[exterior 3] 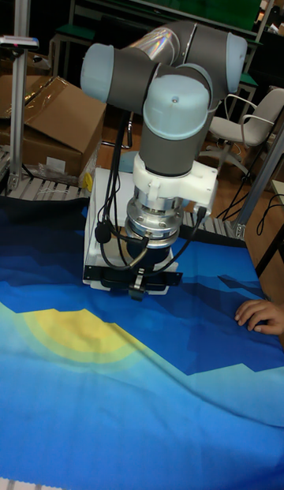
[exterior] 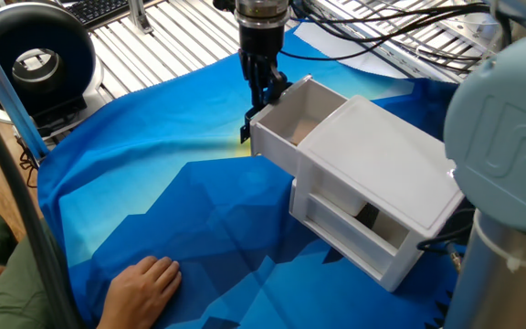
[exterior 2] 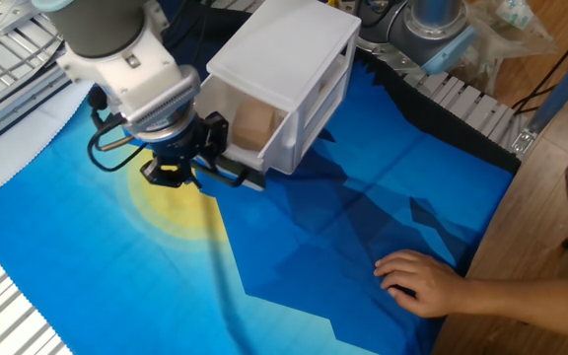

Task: Take something out of a drawer

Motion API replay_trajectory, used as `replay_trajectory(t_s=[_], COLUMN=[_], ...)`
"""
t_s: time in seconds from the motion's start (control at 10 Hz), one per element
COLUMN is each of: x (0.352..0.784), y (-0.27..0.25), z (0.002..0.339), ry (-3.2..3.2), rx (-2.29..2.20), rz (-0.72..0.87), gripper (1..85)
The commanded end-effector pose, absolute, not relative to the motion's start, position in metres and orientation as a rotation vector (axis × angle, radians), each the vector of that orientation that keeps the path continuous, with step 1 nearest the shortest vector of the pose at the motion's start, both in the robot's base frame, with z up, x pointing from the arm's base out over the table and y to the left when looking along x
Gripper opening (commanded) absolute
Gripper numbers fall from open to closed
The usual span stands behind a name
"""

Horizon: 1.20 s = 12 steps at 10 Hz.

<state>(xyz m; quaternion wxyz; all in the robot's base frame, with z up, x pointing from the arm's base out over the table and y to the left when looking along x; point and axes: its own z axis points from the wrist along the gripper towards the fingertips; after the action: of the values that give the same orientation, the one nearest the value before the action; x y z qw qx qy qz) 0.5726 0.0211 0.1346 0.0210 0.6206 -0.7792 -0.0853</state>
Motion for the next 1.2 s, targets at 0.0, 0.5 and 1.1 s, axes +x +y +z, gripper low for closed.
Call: replay_trajectory(t_s=[0.0,0.5,1.1], x=[0.583,0.597,0.581], y=[0.025,0.034,0.020], z=[0.137,0.138,0.140], ry=[-2.412,-2.403,-2.509], rx=[1.935,1.942,1.760], rz=[-0.271,-0.269,-0.264], gripper=[32.7,32.3,48.3])
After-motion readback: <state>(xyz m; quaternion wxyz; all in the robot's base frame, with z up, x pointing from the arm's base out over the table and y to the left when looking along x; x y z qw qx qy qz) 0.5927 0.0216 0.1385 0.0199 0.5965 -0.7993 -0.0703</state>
